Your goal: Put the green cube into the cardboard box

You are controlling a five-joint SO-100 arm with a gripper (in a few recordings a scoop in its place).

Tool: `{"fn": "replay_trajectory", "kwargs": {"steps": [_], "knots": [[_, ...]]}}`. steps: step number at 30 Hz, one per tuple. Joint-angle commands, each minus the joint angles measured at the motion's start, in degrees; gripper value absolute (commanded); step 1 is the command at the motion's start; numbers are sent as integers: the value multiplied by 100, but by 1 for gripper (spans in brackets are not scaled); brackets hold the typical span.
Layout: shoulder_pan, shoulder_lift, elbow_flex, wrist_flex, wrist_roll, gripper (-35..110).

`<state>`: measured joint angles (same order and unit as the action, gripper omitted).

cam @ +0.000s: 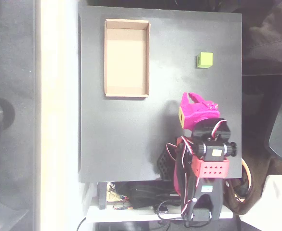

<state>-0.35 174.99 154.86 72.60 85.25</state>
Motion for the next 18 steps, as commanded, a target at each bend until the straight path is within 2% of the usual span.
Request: {"fn": "replay_trajectory", "kwargs": {"steps": [1,13,18], "knots": [[0,-905,-1274,35,35,2],[70,-4140,-5098,9,35,2],[132,-5150,-6012,-18,35,2]]}}
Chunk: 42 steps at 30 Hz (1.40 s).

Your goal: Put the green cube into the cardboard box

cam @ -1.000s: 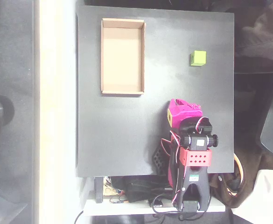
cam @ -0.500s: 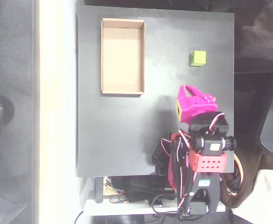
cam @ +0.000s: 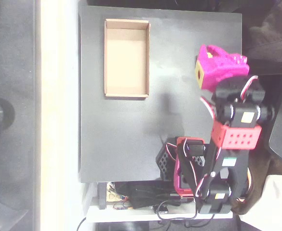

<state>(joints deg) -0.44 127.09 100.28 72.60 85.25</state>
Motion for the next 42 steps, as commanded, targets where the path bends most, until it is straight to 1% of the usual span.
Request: {"fn": "replay_trajectory", "kwargs": {"steps": [1,10,25,28,36,42], "knots": [[211,-527,-668,-18,35,2],[1063,-1714,-1055,-26,35,2],[1178,-3120,-1055,-35,35,3],[1178,-3270,-1055,-35,26,7],[1107,-3489,-1055,-35,26,27],[1099,-3753,-1063,-44,26,33]]}}
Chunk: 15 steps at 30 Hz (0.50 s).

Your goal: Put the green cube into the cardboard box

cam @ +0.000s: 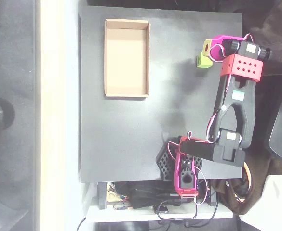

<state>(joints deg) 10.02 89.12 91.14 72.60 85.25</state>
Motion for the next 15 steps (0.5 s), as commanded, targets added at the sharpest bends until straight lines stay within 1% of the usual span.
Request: {"fn": "replay_trajectory", "kwargs": {"steps": [1,15], "knots": [[53,9,-158,-44,26,34],[35,-1055,-703,-44,26,33]]}}
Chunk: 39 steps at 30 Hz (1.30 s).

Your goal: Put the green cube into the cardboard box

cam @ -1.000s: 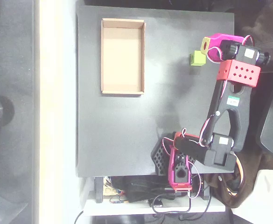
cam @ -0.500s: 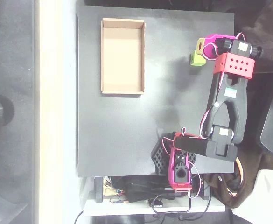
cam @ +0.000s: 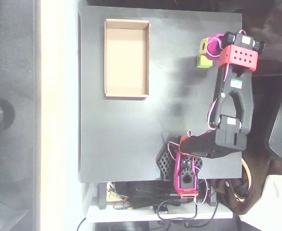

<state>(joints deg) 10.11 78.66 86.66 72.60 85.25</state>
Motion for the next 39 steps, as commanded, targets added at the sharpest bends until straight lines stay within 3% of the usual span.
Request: {"fn": "replay_trajectory", "kwargs": {"steps": [1,13,39], "knots": [[26,-53,-255,-44,26,33],[-457,-290,-167,-44,26,33],[-360,-905,-167,-35,35,34]]}}
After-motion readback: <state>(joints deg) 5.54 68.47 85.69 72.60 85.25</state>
